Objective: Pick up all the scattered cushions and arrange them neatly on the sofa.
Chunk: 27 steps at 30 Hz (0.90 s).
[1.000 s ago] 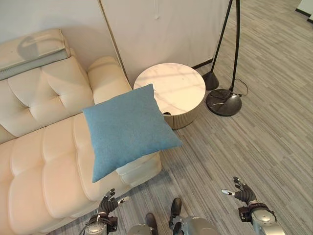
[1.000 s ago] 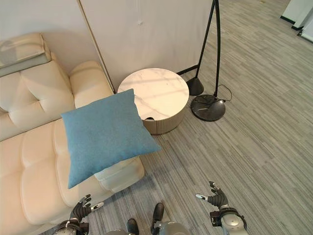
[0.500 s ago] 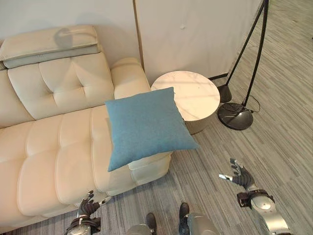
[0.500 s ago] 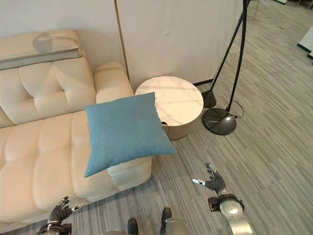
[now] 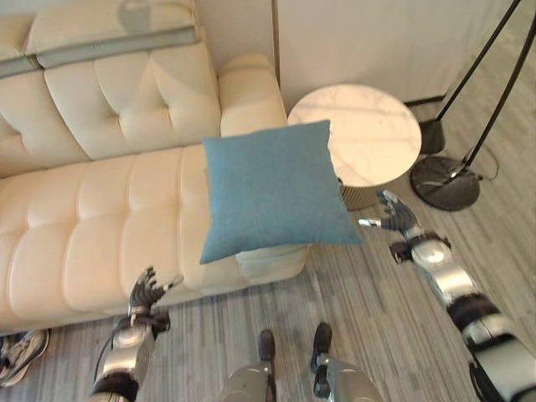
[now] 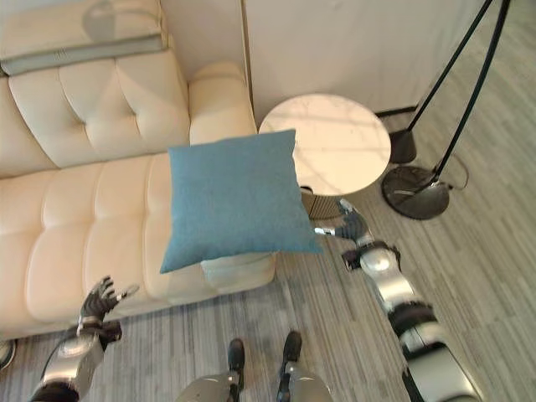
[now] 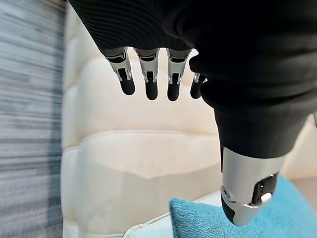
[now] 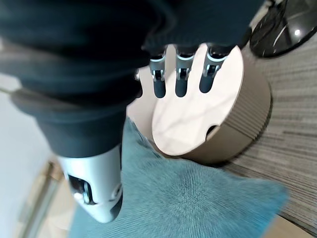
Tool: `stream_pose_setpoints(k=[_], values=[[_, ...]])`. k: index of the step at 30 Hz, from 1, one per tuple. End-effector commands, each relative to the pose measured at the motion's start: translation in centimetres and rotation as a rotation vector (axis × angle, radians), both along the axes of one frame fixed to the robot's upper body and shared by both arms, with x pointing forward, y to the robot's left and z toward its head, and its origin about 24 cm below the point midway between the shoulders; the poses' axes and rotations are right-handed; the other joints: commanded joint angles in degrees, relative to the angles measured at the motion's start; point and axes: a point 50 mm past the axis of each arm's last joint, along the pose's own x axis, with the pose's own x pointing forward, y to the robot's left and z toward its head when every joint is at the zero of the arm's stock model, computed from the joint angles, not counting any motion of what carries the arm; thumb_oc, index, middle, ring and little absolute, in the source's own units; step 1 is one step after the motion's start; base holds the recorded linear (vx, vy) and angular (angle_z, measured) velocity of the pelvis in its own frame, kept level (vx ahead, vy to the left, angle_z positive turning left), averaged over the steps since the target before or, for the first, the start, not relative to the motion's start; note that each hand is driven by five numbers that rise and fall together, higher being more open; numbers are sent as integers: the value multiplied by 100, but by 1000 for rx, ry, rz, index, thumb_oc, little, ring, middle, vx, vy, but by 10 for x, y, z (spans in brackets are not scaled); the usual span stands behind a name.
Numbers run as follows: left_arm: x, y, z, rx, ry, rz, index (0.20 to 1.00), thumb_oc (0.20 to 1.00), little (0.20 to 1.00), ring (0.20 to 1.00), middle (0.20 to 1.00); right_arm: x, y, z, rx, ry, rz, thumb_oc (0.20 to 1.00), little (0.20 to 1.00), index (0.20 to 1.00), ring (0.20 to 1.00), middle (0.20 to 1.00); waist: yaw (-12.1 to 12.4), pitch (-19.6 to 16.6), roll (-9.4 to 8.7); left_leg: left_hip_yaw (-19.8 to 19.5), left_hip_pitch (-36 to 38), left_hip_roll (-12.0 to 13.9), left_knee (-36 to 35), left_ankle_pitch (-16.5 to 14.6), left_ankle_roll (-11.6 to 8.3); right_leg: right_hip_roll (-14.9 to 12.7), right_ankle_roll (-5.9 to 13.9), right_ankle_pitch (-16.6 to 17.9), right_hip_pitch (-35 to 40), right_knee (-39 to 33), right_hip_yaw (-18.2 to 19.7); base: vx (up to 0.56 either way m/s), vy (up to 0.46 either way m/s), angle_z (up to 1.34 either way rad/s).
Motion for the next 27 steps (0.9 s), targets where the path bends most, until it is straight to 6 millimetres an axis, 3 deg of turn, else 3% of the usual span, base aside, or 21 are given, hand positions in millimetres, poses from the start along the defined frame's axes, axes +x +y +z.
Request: stream_pose_setpoints(k=[1, 8, 10, 12, 14, 15, 16, 17, 18, 23, 27], values=[[29, 22, 45, 91, -133, 31, 1000, 1000, 1000, 1000, 1000, 20, 13, 30, 42, -76, -9, 1000, 1000, 1000, 1000, 1000, 45, 241, -260, -27, 134, -372, -174, -335, -173, -55, 644, -203, -52, 51, 585, -73, -5, -2], [98, 3, 113, 181, -214, -42, 1000, 1000, 1000, 1000, 1000, 53, 43, 81, 17, -112, -25, 1000, 1000, 1000, 1000, 1000, 8, 549, -204, -88, -250, -302, -527, 94, -327, 12, 641, -98, -486, 38, 483, -95, -23, 3], [121, -25, 136, 201, -259, -107, 1000, 1000, 1000, 1000, 1000, 57, 64, 93, 2, -133, 14, 1000, 1000, 1000, 1000, 1000, -9, 681, -222, -108, -372, -293, -532, 158, -372, 13, 641, -50, -583, 35, 418, -104, -54, 15], [130, -48, 139, 183, -273, -160, 1000, 1000, 1000, 1000, 1000, 56, 87, 94, 23, -145, 76, 1000, 1000, 1000, 1000, 1000, -11, 801, -258, -119, -421, -269, -532, 199, -410, 21, 645, -16, -613, -2, 370, -81, -46, 9], [131, -54, 138, 175, -276, -172, 1000, 1000, 1000, 1000, 1000, 55, 93, 93, 43, -147, 96, 1000, 1000, 1000, 1000, 1000, -20, 814, -272, -124, -428, -264, -532, 202, -414, 24, 649, -2, -617, -20, 370, -41, -20, 1], [136, -71, 142, 153, -307, -210, 1000, 1000, 1000, 1000, 1000, 52, 110, 88, 75, -146, 154, 260, 260, 260, 260, 260, -35, 843, -313, -116, -435, -258, -532, 206, -425, 36, 654, 27, -597, -72, 374, -35, -16, 1], [136, -71, 142, 153, -307, -210, 805, 805, 805, 805, 805, 51, 110, 88, 75, -146, 153, 260, 260, 260, 260, 260, -35, 842, -313, -116, -435, -258, -532, 206, -425, 37, 654, 28, -596, -73, 374, -38, -18, 3], [138, -91, 147, 125, -364, -261, 200, 200, 200, 200, 200, 45, 126, 88, 83, -178, 221, 200, 200, 200, 200, 200, -77, 855, -346, -108, -428, -254, -532, 201, -435, 43, 664, 53, -559, -125, 374, 0, 0, 0], [138, -91, 146, 125, -363, -261, 200, 200, 200, 200, 200, 45, 125, 88, 83, -178, 221, 200, 200, 200, 200, 200, -77, 853, -345, -109, -427, -254, -532, 201, -435, 43, 664, 53, -557, -126, 373, -14, -8, 5], [126, -127, 152, 64, -510, -374, 200, 200, 200, 200, 200, 21, 151, 74, 149, -228, 367, 200, 200, 200, 200, 200, -135, 777, -396, -110, -247, -258, -532, 113, -424, 35, 659, 43, -336, -227, 373, -3, 1, 2], [112, -131, 147, 19, -566, -389, 200, 200, 200, 200, 200, 5, 152, 63, 174, -256, 418, 200, 200, 200, 200, 200, -164, 683, -404, -77, -89, -264, -532, 54, -397, 22, 664, 35, -171, -274, 406, 19, 11, -2]])
